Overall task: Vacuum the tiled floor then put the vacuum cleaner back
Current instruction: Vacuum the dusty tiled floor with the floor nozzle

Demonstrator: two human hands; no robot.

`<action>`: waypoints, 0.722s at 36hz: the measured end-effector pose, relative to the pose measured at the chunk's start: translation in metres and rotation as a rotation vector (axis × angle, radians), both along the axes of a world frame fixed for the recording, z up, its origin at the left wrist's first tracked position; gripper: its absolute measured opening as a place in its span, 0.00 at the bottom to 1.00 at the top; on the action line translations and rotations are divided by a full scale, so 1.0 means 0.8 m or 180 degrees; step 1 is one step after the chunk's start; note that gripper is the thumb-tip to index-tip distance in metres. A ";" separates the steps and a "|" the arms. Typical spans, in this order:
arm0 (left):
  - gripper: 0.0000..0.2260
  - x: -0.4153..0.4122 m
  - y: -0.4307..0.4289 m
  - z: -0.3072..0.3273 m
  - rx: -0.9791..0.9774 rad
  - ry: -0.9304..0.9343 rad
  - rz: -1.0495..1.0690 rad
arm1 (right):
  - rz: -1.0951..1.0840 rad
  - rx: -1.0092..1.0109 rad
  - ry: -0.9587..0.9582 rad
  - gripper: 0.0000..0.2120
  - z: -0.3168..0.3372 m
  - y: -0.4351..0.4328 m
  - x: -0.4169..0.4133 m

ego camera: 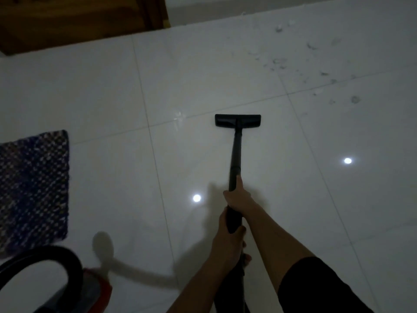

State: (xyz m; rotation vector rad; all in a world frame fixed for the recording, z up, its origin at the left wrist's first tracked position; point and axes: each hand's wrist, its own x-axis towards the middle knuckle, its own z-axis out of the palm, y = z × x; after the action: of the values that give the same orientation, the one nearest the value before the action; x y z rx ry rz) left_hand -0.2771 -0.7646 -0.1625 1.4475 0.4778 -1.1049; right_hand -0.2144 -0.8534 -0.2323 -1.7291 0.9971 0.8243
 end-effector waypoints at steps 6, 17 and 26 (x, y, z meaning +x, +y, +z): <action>0.21 0.100 -0.090 -0.008 0.0029 -0.0001 0.0161 | 0.0253 -0.0003 -0.0001 0.38 -0.009 -0.089 0.107; 0.20 0.297 -0.199 -0.024 -0.0121 -0.0038 0.0397 | 0.0523 -0.0105 0.0041 0.38 -0.021 -0.200 0.311; 0.22 0.476 -0.251 -0.052 -0.0221 -0.0109 0.0376 | 0.0614 -0.0016 0.0001 0.40 -0.035 -0.261 0.494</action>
State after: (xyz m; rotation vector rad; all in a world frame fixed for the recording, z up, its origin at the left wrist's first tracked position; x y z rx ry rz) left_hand 0.1039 -0.9657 -0.2037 1.3584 0.4898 -0.9921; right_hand 0.1808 -1.0626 -0.2606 -1.8498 0.8419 0.9447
